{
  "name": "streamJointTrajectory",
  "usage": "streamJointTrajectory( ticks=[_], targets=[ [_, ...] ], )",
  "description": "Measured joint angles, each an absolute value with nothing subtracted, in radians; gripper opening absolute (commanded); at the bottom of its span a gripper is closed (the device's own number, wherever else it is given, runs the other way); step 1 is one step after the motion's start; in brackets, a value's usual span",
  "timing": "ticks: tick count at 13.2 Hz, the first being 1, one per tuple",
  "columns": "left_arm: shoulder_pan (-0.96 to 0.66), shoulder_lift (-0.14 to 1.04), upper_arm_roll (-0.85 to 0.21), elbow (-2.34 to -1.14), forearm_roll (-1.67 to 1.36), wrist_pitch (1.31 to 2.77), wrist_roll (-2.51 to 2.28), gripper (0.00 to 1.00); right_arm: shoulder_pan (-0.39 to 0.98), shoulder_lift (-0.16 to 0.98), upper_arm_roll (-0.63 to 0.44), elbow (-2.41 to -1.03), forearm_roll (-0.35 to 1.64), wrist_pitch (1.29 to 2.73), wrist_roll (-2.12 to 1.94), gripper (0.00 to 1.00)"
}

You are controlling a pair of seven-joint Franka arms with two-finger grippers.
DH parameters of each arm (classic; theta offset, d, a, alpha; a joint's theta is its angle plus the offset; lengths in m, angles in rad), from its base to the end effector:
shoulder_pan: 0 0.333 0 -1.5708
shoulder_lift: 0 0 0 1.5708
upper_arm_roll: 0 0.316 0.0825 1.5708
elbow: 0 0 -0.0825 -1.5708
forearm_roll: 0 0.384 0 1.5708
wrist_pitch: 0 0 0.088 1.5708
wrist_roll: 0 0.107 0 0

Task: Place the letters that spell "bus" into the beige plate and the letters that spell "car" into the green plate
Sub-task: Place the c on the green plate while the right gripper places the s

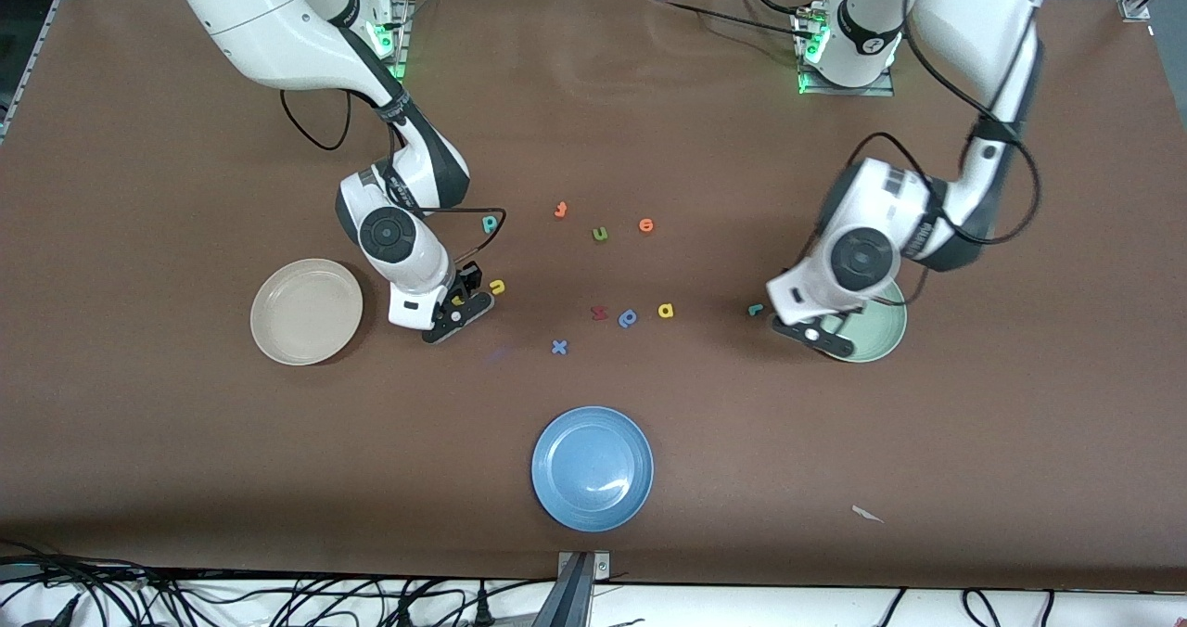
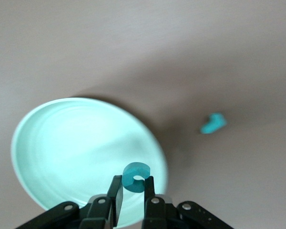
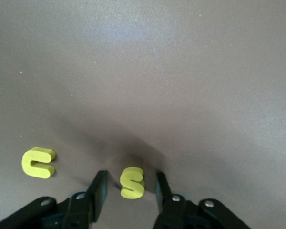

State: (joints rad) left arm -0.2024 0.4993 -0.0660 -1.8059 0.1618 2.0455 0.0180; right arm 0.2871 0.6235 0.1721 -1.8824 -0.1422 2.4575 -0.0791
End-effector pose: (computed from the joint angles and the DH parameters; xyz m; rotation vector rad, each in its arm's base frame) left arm 0.6028 -0.1541 0.2497 -2.9350 0.5571 0.3643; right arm 0.5665 0.2754 0.1755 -2.9853 -0.9568 0.0584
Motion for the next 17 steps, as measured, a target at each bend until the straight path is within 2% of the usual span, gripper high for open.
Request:
streamJointTrajectory(
  ticks=[1, 2, 4, 5, 7, 10, 13, 15, 17],
  targets=[
    [-0.172, 0.517, -0.066, -1.805, 0.162, 2.055, 0.034, 0.66, 0.287, 0.624, 0.172, -1.882, -0.142, 2.458, -0.079, 0.41],
    [-0.157, 0.539, -0.066, -1.805, 0.162, 2.066, 0.040, 0.99, 0.287, 0.624, 0.172, -1.881, -0.143, 2.459, -0.079, 0.31],
    [-0.156, 0.573, -0.071, -1.801, 0.162, 2.078, 0.040, 1.00, 0.287, 0.624, 0.171, -1.880, -0.144, 2.462, -0.079, 0.25],
    [-0.158, 0.579, -0.074, -1.799, 0.162, 2.078, 0.040, 1.00, 0.287, 0.624, 0.171, -1.879, -0.145, 2.462, -0.079, 0.12],
    [-0.164, 0.579, -0.094, -1.790, 0.162, 2.078, 0.037, 1.00, 0.288, 0.623, 0.171, -1.878, -0.145, 2.462, -0.078, 0.09],
    [-0.175, 0.578, -0.183, -1.769, 0.162, 2.077, 0.035, 0.98, 0.288, 0.623, 0.171, -1.875, -0.145, 2.462, -0.050, 0.06],
    [-0.198, 0.578, -0.234, -1.764, 0.163, 2.078, 0.101, 0.79, 0.286, 0.614, 0.161, -1.822, -0.145, 2.371, -0.026, 0.02],
    [-0.207, 0.585, -0.241, -1.769, 0.164, 2.091, 0.188, 0.61, 0.283, 0.593, 0.096, -1.795, -0.145, 2.321, -0.015, 0.02],
    [-0.202, 0.608, -0.236, -1.777, 0.165, 2.140, 0.268, 0.59, 0.274, 0.573, 0.019, -1.794, -0.145, 2.307, -0.017, 0.02]
  ],
)
